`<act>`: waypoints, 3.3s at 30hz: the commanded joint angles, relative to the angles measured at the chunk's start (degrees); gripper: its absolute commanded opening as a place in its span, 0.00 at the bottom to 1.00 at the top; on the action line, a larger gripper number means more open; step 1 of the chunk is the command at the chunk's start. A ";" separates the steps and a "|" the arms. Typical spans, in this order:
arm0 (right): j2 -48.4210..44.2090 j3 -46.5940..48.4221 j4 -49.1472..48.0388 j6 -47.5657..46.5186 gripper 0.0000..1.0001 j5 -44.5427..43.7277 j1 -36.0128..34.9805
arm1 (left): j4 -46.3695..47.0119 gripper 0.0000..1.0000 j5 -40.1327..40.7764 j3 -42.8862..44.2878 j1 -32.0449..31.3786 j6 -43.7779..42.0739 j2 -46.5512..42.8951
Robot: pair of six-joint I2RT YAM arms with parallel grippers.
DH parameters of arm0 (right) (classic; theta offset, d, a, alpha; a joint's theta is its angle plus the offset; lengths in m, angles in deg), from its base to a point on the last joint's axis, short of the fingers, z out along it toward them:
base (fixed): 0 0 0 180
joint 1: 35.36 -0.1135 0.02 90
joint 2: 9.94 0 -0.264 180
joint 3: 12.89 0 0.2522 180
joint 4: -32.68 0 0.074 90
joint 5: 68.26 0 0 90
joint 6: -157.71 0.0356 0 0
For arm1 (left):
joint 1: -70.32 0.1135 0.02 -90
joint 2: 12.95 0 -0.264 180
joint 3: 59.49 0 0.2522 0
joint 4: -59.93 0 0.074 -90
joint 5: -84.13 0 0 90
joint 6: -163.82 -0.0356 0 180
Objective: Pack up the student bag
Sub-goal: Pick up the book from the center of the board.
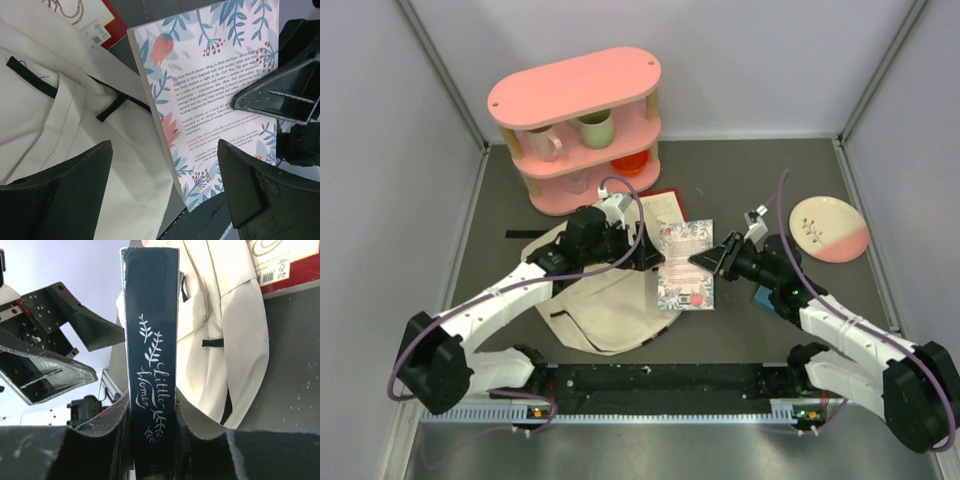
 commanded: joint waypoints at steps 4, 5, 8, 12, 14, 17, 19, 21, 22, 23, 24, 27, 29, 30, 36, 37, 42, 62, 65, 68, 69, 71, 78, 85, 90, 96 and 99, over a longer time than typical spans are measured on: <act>-3.14 3.58 -4.55 1.86 0.11 5.51 -0.22 | 7.98 0.90 -4.72 1.51 0.38 3.45 1.67; -3.40 3.23 -7.34 3.17 0.10 6.73 -0.22 | 9.55 0.90 -5.08 1.51 0.39 3.71 1.76; -4.19 2.97 -11.92 5.46 0.10 8.85 -0.23 | 12.02 0.91 -6.75 0.82 1.00 4.94 2.11; -4.98 3.14 -15.45 7.22 0.10 10.70 -0.22 | 17.46 0.92 -10.44 -0.59 2.49 7.14 2.20; -4.90 2.88 -16.94 8.45 0.10 11.75 -0.22 | 19.75 0.92 -12.54 -1.47 3.37 8.28 2.20; -4.19 2.44 -21.77 10.47 0.10 13.95 -0.22 | 24.58 0.92 -16.31 -2.44 4.51 9.78 2.11; -3.14 2.26 -25.55 11.53 0.10 15.87 -0.22 | 30.10 0.93 -18.79 -3.58 5.13 11.61 1.94; -2.00 1.82 -28.97 13.37 0.10 17.20 -0.22 | 34.25 0.92 -22.38 -4.28 5.66 12.94 2.28; -0.95 1.65 -32.21 14.16 0.10 18.07 -0.22 | 36.09 0.92 -23.79 -4.72 5.75 13.55 2.29; -0.33 1.39 -33.55 15.21 0.10 18.52 -0.22 | 39.59 0.92 -25.37 -4.81 5.75 14.08 2.63; 0.11 1.38 -34.34 15.48 0.10 18.87 -0.22 | 40.67 0.92 -27.48 -4.81 5.83 14.52 2.73; 2.04 1.56 -36.37 16.10 0.10 20.10 -0.22 | 45.59 0.90 -31.35 -5.08 5.83 16.98 2.99; 2.66 1.56 -36.90 16.01 0.10 20.19 -0.14 | 47.18 0.86 -32.59 -4.90 5.83 17.78 2.99; 2.58 1.65 -36.55 15.67 0.10 20.02 -0.14 | 47.10 0.84 -33.03 -4.90 5.83 17.95 2.82; 0.91 4.54 -24.61 8.73 0.14 19.05 -0.22 | 42.54 0.39 -32.16 -4.81 5.83 15.41 1.14; 0.73 5.68 -22.42 7.85 0.14 18.88 -0.14 | 41.48 0.31 -31.90 -4.55 5.83 14.97 0.97; -2.25 8.85 -5.14 0.91 0.48 12.31 -0.14 | 33.31 0.00 -25.23 -3.41 6.01 11.55 -1.05; -15.71 -3.62 -0.84 9.16 0.94 -2.13 -1.19 | 39.60 0.00 11.62 -19.22 8.30 32.18 -22.06; -15.35 -3.80 -2.79 9.25 0.94 -2.57 -2.33 | 43.14 0.00 11.00 -20.11 8.30 35.35 -20.22; -16.58 -3.36 -2.62 9.25 0.93 -5.11 -3.65 | 45.60 0.00 10.03 -20.11 8.30 36.84 -18.37; -17.72 -2.93 -1.05 9.07 0.93 -7.64 -4.26 | 46.47 0.00 9.60 -20.11 8.30 37.11 -18.02; -17.64 -2.40 0.01 7.84 0.94 -8.98 -4.97 | 48.85 0.00 9.15 -20.11 8.21 38.08 -16.97; -11.32 -2.84 -8.32 10.65 0.94 -6.53 -5.23 | 53.07 0.00 8.89 -20.19 8.12 41.24 -13.80; -5.17 2.26 -12.99 9.42 0.94 -4.33 -6.02 | 54.92 0.00 8.97 -20.46 7.68 42.74 -11.95; 1.42 2.96 -22.21 13.02 0.93 -2.92 -7.77 | 58.33 0.00 8.80 -20.72 7.15 44.32 -9.24; 7.93 3.58 -31.17 15.83 0.72 -2.04 -9.54 | 59.58 0.00 8.62 -20.98 6.80 45.03 -8.26; 8.29 3.58 -33.20 15.84 0.61 -2.22 -9.80 | 58.44 0.00 8.89 -21.34 6.80 44.68 -8.88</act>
